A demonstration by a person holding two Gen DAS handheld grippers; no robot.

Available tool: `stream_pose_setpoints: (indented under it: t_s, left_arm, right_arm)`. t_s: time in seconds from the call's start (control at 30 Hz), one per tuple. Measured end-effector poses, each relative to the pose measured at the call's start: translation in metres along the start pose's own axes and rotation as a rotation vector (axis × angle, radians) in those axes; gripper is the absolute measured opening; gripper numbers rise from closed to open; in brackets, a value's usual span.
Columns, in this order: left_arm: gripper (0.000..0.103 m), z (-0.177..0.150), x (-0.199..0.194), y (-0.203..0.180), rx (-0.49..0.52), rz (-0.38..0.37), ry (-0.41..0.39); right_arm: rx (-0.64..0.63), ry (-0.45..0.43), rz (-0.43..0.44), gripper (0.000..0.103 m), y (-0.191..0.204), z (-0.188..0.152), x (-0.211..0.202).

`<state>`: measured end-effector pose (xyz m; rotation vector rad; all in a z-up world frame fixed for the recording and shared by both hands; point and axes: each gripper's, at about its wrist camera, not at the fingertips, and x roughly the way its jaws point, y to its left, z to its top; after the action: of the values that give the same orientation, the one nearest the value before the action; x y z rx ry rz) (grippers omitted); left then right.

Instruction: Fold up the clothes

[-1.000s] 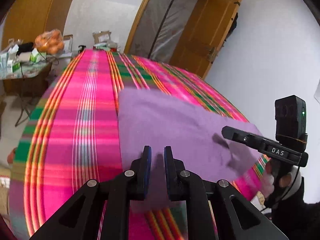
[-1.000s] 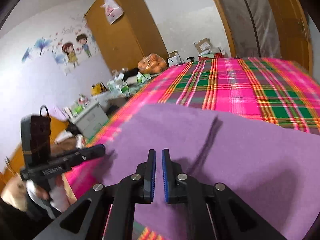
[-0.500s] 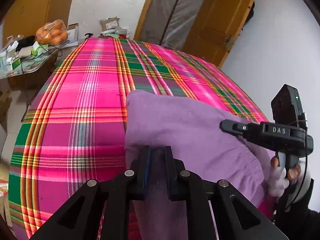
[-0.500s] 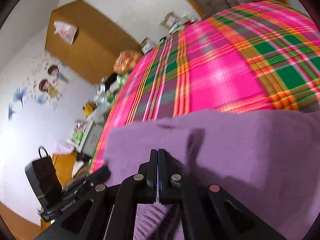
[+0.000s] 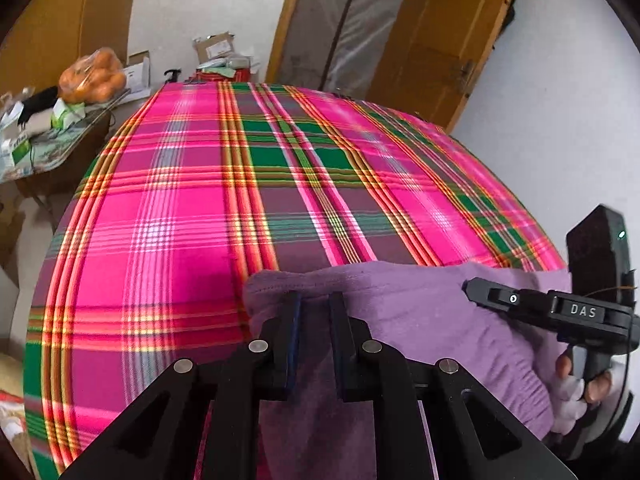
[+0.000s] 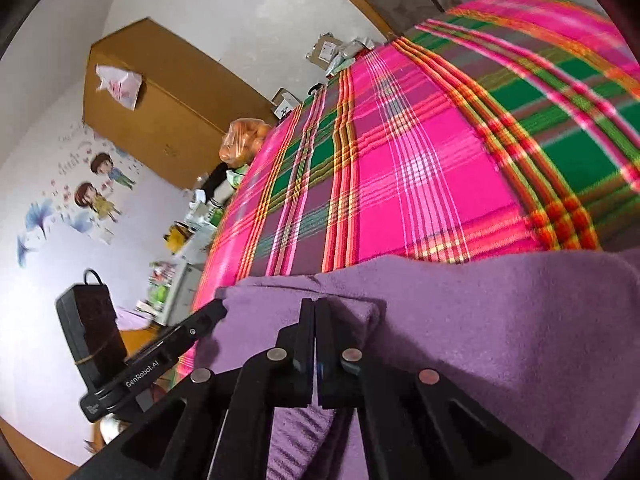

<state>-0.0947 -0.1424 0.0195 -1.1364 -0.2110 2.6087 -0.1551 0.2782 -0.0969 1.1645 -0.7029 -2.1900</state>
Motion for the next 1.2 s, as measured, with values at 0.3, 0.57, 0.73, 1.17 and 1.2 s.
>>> stream_pose_setpoints:
  t_s: [0.3, 0.57, 0.73, 1.17, 1.2]
  left_arm:
    - [0.014, -0.026, -0.047, -0.009, -0.009, -0.057, -0.056]
    - [0.014, -0.084, -0.082, -0.025, -0.007, -0.121, -0.104]
    - [0.014, -0.107, -0.072, -0.030, -0.011, -0.124, -0.059]
    - [0.014, -0.123, -0.086, -0.025, -0.027, -0.161, -0.090]
    - [0.014, -0.125, -0.087, -0.026, -0.027, -0.162, -0.091]
  right_arm:
    - [-0.118, -0.045, 0.058, 0.014, 0.026, -0.031, -0.041]
    - [-0.312, 0.010, 0.086, 0.014, 0.053, -0.094, -0.072]
    - [-0.287, 0.018, -0.028, 0.028, 0.032, -0.103, -0.077]
    - [-0.273, 0.026, -0.039, 0.028, 0.034, -0.105, -0.082]
    - [-0.271, 0.014, -0.030, 0.028, 0.032, -0.103, -0.087]
